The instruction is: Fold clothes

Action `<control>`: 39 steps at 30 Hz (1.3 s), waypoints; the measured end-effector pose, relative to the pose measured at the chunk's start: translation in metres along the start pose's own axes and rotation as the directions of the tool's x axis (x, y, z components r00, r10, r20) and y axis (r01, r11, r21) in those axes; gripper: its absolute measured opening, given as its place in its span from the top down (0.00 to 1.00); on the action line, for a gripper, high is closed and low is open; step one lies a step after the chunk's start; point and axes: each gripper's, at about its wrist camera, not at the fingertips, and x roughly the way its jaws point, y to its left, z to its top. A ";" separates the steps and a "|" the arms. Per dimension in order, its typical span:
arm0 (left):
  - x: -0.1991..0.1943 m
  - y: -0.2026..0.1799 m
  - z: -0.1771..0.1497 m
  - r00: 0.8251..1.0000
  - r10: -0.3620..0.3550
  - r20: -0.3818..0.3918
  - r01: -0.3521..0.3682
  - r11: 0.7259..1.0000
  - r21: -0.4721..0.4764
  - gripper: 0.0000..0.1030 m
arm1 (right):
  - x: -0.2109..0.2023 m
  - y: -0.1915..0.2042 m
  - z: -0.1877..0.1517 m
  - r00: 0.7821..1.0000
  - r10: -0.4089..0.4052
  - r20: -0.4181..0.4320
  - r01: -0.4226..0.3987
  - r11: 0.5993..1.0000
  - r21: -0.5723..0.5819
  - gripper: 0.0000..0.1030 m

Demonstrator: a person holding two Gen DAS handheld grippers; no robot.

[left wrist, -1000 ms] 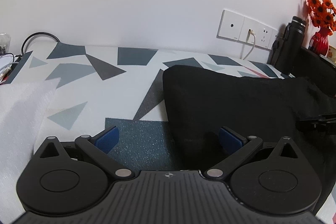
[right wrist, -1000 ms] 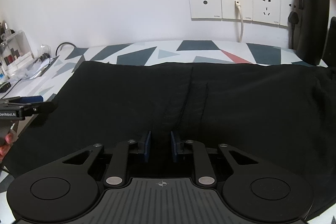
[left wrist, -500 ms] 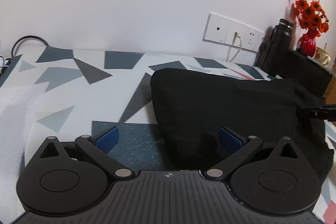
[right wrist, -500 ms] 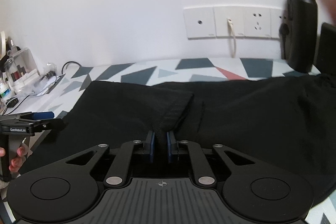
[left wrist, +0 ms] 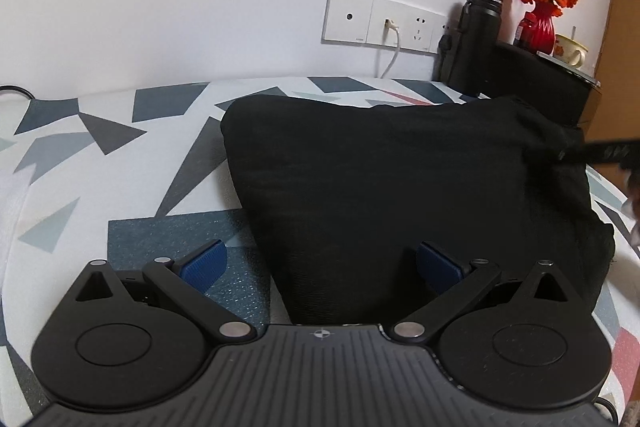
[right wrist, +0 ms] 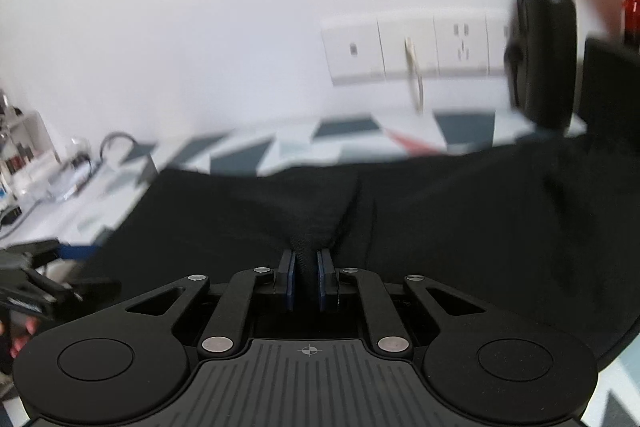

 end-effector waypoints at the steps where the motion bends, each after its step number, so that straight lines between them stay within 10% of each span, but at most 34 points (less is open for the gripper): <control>1: 0.000 0.001 0.000 1.000 -0.006 0.002 0.006 1.000 -0.008 0.00 | -0.006 0.002 0.002 1.000 -0.001 0.014 0.001 1.000 -0.011 0.91; 13: 0.005 -0.010 -0.002 0.998 -0.059 -0.027 0.060 0.997 0.040 0.00 | 0.030 -0.016 -0.017 0.982 -0.076 -0.171 0.078 0.997 0.006 0.86; 21: 0.008 -0.017 -0.004 0.997 -0.067 -0.046 0.070 0.995 0.073 0.00 | 0.035 -0.021 0.009 0.981 -0.093 -0.172 0.098 0.995 0.016 0.53; 28: 0.008 -0.019 -0.004 0.997 -0.066 -0.045 0.069 0.995 0.076 0.00 | 0.072 -0.045 0.018 0.968 -0.044 -0.245 0.074 0.991 0.113 0.49; 32: 0.007 -0.022 -0.004 0.997 -0.066 -0.044 0.070 0.994 0.084 0.00 | 0.080 -0.047 0.023 0.974 -0.001 -0.228 0.032 0.990 0.135 0.84; 39: 0.006 -0.023 -0.003 0.995 -0.091 -0.033 0.093 0.993 0.068 0.00 | 0.105 -0.044 0.040 0.981 -0.033 -0.189 0.044 0.997 0.055 0.91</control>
